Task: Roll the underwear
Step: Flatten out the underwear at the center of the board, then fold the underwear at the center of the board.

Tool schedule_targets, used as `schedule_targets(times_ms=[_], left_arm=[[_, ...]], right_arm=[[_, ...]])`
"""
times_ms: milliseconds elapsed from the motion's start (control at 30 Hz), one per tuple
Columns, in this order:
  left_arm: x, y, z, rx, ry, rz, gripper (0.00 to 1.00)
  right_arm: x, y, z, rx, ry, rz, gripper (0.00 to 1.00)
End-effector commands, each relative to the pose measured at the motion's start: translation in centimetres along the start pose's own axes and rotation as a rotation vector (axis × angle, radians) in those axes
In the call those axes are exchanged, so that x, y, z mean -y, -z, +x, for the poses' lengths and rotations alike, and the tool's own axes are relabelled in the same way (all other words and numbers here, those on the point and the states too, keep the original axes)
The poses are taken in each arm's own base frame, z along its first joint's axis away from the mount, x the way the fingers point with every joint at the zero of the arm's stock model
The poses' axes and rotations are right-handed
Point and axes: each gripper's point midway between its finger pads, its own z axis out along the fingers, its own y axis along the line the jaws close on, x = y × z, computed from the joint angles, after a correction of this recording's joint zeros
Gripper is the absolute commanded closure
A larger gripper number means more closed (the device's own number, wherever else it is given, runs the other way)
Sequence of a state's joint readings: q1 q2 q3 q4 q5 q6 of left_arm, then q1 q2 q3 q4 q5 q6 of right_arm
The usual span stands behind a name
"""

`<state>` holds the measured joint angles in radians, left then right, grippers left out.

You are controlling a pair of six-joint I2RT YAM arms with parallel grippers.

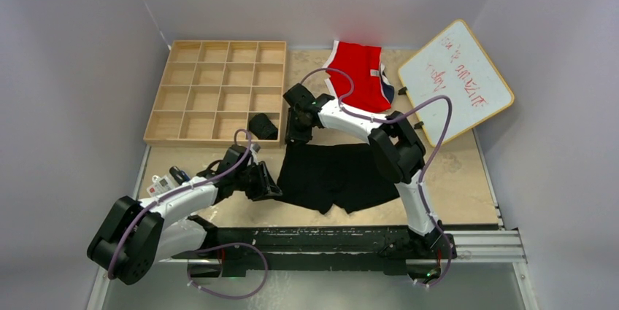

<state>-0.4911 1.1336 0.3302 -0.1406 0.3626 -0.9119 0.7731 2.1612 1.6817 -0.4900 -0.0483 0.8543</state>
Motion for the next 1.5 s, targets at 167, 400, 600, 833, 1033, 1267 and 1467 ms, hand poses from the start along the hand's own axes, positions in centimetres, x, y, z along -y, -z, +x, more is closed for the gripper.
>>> schedule_targets(times_ms=[167, 400, 600, 833, 1033, 1267, 1467], left_arm=[[-2.2, -0.2, -0.2, 0.007, -0.018, -0.11, 0.71], [-2.6, 0.0, -0.2, 0.002, -0.02, -0.141, 0.61], [-2.6, 0.3, 0.2, -0.017, -0.017, -0.139, 0.6], [-2.1, -0.2, 0.4, -0.028, -0.022, -0.094, 0.79], [-2.0, -0.4, 0.5, -0.035, -0.02, -0.089, 0.92], [-0.8, 0.6, -0.5, 0.01, -0.052, -0.067, 1.0], [0.3, 2.3, -1.9, 0.054, -0.094, -0.093, 1.0]], right_arm=[[-0.2, -1.7, -0.3, -0.015, 0.013, 0.034, 0.67], [0.5, -2.1, 0.0, -0.016, 0.027, 0.054, 0.66], [0.9, -2.2, 0.2, -0.002, 0.081, 0.103, 0.68], [1.1, -3.6, 1.4, -0.033, 0.108, 0.111, 0.83], [0.5, -2.8, 0.9, -0.013, 0.102, 0.1, 0.95], [-2.3, -0.4, 0.3, -0.01, 0.14, -0.015, 1.0], [-5.5, 3.5, -1.1, 0.055, 0.157, -0.187, 1.0]])
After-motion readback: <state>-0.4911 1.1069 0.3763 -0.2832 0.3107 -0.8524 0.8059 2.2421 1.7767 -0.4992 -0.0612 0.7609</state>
